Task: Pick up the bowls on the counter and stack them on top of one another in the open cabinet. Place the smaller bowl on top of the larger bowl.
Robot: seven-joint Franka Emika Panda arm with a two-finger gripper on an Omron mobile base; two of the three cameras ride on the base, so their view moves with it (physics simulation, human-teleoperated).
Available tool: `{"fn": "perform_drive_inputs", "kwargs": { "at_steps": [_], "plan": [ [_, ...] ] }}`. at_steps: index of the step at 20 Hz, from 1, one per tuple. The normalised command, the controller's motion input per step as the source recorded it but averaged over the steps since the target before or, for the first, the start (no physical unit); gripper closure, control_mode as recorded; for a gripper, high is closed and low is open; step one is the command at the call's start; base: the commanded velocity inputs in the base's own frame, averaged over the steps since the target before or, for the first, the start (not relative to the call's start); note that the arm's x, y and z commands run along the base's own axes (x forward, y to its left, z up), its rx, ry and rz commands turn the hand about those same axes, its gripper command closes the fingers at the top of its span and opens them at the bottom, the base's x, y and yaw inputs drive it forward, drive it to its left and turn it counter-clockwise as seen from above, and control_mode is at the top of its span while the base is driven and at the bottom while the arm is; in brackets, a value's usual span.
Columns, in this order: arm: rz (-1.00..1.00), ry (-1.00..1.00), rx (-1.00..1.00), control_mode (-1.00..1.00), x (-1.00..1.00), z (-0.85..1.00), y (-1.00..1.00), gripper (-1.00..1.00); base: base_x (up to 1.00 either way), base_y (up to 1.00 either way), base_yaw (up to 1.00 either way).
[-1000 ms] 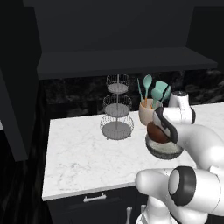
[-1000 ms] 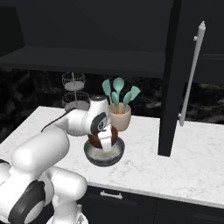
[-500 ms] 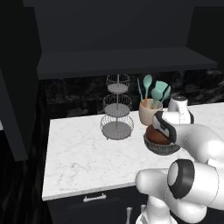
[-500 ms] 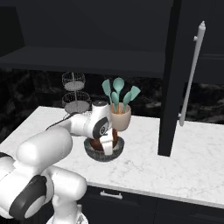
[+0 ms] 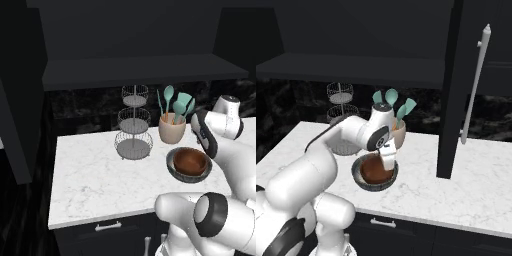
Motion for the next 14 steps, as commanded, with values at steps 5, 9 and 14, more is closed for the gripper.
{"fn": "perform_drive_inputs", "kwargs": {
  "at_steps": [5, 9, 14],
  "plan": [
    [0.39, 0.0, 0.0, -1.0, -0.52, -0.41, -0.46, -1.0, 0.0, 0.0, 0.0],
    [0.28, 0.0, 0.0, -1.0, -0.04, -0.21, 0.02, -1.0, 0.0, 0.0, 0.0],
    [0.12, 0.0, 0.0, -1.0, 0.0, -0.1, 0.3, -1.0, 0.0, 0.0, 0.0]
  ]
}}
